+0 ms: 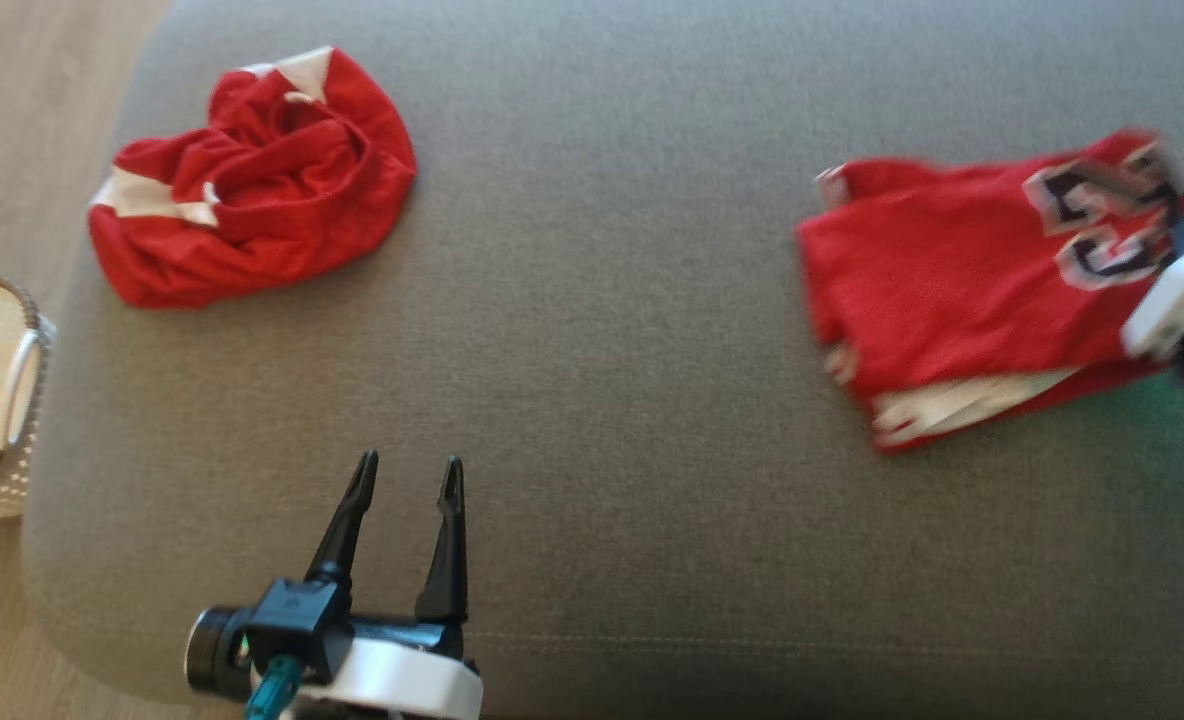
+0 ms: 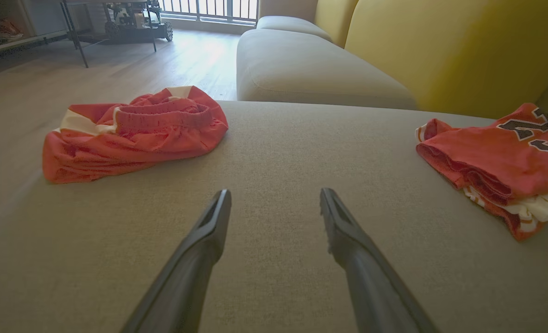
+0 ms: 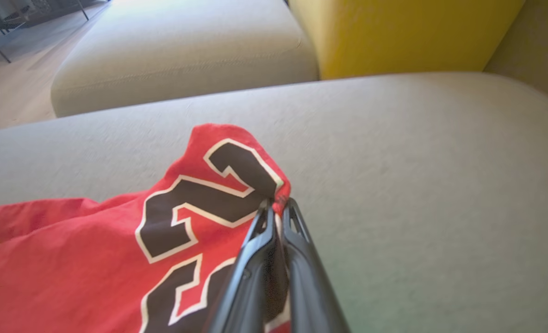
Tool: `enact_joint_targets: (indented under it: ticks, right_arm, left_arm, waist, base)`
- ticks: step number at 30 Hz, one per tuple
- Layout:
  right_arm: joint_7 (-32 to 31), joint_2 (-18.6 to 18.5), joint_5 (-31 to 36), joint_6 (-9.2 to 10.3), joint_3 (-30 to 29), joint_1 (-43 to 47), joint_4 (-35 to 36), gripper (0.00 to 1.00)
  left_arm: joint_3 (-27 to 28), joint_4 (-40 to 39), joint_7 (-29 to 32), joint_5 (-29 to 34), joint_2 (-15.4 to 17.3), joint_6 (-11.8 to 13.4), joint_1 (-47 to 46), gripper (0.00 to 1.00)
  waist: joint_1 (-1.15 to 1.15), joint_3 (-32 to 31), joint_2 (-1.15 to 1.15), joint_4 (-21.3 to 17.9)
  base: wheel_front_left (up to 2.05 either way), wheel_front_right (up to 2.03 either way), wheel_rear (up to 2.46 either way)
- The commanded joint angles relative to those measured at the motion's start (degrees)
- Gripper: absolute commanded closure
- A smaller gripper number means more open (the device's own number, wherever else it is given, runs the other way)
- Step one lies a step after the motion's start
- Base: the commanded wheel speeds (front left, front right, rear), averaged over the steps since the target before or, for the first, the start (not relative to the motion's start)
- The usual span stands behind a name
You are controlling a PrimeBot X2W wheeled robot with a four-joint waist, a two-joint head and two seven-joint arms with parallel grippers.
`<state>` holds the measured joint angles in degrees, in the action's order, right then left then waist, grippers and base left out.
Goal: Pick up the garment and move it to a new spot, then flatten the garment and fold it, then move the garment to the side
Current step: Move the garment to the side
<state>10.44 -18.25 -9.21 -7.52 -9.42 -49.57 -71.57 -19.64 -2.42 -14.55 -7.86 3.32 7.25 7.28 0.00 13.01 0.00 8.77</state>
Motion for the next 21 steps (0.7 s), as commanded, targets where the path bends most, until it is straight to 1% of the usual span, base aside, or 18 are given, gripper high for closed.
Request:
enact_joint_targets:
  ticks: [1, 5, 8, 12, 15, 18, 21]
  right_arm:
    - [0.72, -1.18, 0.76, 0.03, 1.04, -2.46, 2.14, 1.0]
    - [0.76, -7.3, 4.28, 0.03, 0.49, -6.54, 3.17, 1.0]
    - [0.53, -10.35, 7.08, 0.03, 0.1, -9.01, 4.41, 1.0]
    - [1.13, -13.27, 11.04, 0.03, -0.13, -11.2, 7.77, 1.0]
    - [0.43, -14.65, 13.57, 0.03, -1.37, -12.23, 10.06, 1.0]
    - [-0.6, -16.03, 15.51, 0.03, -3.52, -12.57, 12.22, 1.0]
    - [-1.86, -17.72, 17.01, 0.03, -6.49, -12.0, 14.39, 1.0]
  left_arm:
    - [1.47, -2.11, -0.45, -0.34, -0.45, -0.13, -2.45, 0.0]
    - [0.63, -2.29, -0.45, 0.02, -0.45, -0.65, -4.25, 0.0]
    - [0.4, -2.76, -0.45, 0.35, -0.45, -0.46, -5.44, 0.0]
    - [-0.21, -3.14, -0.45, 1.33, -0.45, -0.01, -7.0, 0.0]
    - [-0.79, -3.15, -0.45, 1.56, -0.45, 0.14, -8.16, 0.0]
    - [-1.42, -3.05, -0.45, 1.46, -0.45, 0.12, -9.47, 0.0]
    - [-1.55, -3.21, -0.45, 0.91, -0.45, 0.8, -10.22, 0.0]
  waist:
    - [0.0, 1.79, 0.0, -1.42]
    - [0.0, 4.58, 0.0, -3.0]
    - [0.0, 6.58, 0.0, -4.2]
    - [0.0, 9.05, 0.0, -5.51]
    - [0.0, 10.75, 0.0, -6.12]
    - [0.0, 11.98, 0.0, -5.8]
    - [0.0, 12.57, 0.0, -4.98]
  base:
    - [0.0, 0.0, 0.0]
    - [0.0, 0.0, 0.0]
    - [0.0, 0.0, 0.0]
    - [0.0, 0.0, 0.0]
    - [0.0, 0.0, 0.0]
    - [0.0, 0.0, 0.0]
    - [0.0, 0.0, 0.0]
